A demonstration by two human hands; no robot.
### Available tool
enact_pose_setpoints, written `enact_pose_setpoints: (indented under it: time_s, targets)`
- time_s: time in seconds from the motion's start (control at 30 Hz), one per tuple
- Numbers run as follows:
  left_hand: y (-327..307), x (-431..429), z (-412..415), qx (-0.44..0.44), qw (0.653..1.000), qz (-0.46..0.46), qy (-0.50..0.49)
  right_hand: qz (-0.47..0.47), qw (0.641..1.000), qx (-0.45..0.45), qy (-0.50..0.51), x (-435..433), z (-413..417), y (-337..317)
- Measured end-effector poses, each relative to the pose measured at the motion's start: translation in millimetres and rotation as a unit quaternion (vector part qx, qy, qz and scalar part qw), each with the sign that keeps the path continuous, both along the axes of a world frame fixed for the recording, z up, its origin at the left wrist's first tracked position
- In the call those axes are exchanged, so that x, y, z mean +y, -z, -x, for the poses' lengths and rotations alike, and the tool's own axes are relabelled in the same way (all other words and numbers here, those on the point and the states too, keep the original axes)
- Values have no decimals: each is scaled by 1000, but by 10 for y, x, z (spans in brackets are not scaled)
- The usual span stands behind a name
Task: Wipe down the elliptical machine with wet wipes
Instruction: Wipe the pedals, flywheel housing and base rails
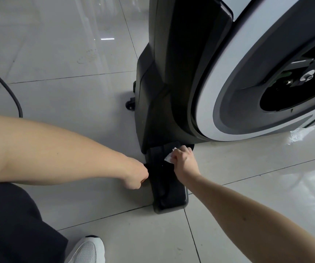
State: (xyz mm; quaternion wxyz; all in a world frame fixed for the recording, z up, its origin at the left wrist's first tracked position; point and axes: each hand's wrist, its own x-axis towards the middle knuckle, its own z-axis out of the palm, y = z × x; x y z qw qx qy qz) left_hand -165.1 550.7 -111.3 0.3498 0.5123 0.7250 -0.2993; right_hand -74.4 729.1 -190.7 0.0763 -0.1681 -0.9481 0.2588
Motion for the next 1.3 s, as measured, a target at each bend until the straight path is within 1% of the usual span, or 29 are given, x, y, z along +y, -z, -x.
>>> enact_pose_setpoints:
  time_s: [0.07,0.1,0.17,0.2,0.23,0.3,0.37,0.43,0.5,0.57,0.63,0.67,0.73,0.77,0.83,0.87,0.9,0.93,0.97,1.03,1.07,1.2,1.3]
  targets:
    - [-4,8,16,0,1000,-3,-5,-19,999,25,-16,-71,-120,5]
    - [-5,13,22,0,1000,-4,-8,-26,999,23,-39,-97,-217,20]
    - [-19,16,29,0,1000,-3,-11,-27,995,-13,-100,-99,-390,56]
    - [-31,15,33,1,1000,-3,-13,-27,992,-39,-118,-76,-439,43]
    - [-46,14,38,3,1000,-4,-13,-19,991,-61,-115,-57,-464,4]
    - [-91,27,52,8,1000,-8,-17,46,995,-72,-49,-56,-442,-182]
    - [-176,62,78,14,999,-22,-30,116,991,-41,45,-72,-355,-445]
    - [-293,114,99,22,998,-46,-48,209,970,-14,126,-95,-240,-726]
    - [-449,156,101,29,996,-63,-61,328,922,-18,203,-149,-134,-966]
    - [-618,185,111,52,995,-66,-49,415,866,-24,278,-219,-14,-1115]
    - [-778,202,150,71,995,-67,-32,489,803,-10,341,-277,128,-1226]
    - [-854,204,189,77,994,-69,-33,534,769,13,352,-298,198,-1283]
    - [-1027,192,296,89,992,-75,-44,590,726,65,347,-329,332,-1354]
    - [-1112,174,361,96,991,-82,-55,645,665,88,367,-365,402,-1438]
    - [-1271,143,464,103,986,-95,-93,701,586,142,382,-490,444,-1660]
    - [-1348,140,489,105,982,-105,-118,714,562,177,378,-550,450,-1705]
    - [-1407,148,510,110,976,-121,-142,696,579,189,380,-638,464,-1751]
    - [-1462,160,516,115,970,-139,-165,697,559,194,405,-695,492,-1803]
    - [-1510,178,519,119,961,-163,-187,700,553,193,408,-768,524,-1890]
    - [-1582,187,522,118,935,-236,-237,668,588,225,396,-845,590,-1937]
    - [-1615,184,521,116,920,-274,-254,653,599,244,394,-855,601,-1925]
    - [-1716,146,571,124,884,-369,-261,621,613,286,397,-917,677,-1888]
    - [-1671,76,664,98,869,-401,-273,594,629,308,395,-993,712,-1887]
